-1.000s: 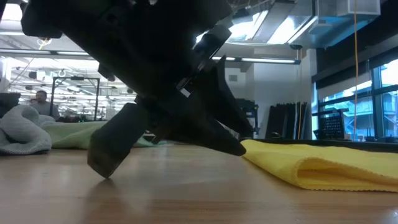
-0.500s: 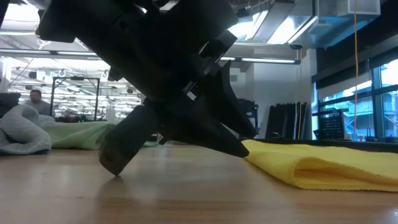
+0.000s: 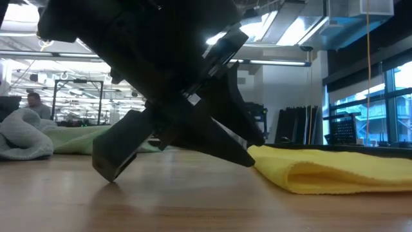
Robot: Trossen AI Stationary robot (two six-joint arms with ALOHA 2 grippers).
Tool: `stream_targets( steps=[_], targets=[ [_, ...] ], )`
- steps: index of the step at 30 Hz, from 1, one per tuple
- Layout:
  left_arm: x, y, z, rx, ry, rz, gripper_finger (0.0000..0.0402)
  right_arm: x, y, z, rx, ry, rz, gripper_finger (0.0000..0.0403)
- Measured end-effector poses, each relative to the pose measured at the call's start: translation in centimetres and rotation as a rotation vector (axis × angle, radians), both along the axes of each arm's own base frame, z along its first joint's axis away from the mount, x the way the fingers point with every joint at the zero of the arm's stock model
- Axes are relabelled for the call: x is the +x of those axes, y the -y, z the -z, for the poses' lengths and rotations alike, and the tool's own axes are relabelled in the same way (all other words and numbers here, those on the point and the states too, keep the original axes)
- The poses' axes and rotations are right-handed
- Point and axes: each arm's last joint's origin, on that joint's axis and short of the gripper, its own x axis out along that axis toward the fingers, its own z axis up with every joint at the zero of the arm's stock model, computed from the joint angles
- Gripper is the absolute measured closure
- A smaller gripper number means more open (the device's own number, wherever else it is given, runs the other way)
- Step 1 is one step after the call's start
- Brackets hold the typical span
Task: Fold microfiber towels
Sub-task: Fold the yellow microfiber cloth
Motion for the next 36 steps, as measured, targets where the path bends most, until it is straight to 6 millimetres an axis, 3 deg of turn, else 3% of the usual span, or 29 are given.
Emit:
stream_targets(
  steps=[13,21,29,36],
  targets=[
    [0.6,-0.1,0.8,0.093,0.005,0.106,0.0291,-0.8,1.8,-1.9,0.092,0.198,0.224,0.0394],
    [1.1,-0.6,1.0,0.014,-0.005,0.17,0.0291,0.1,2.5,-3.2,0.145,0.248,0.27,0.0392],
    [1.3,-0.4,1.4,0.083,0.014,0.205,0.029,1.0,3.5,-4.5,0.141,0.287,0.297,0.0392],
    [1.3,-0.5,1.4,0.094,0.023,0.184,0.0257,1.5,4.6,-5.9,0.15,0.303,0.332,0.0392]
  ],
)
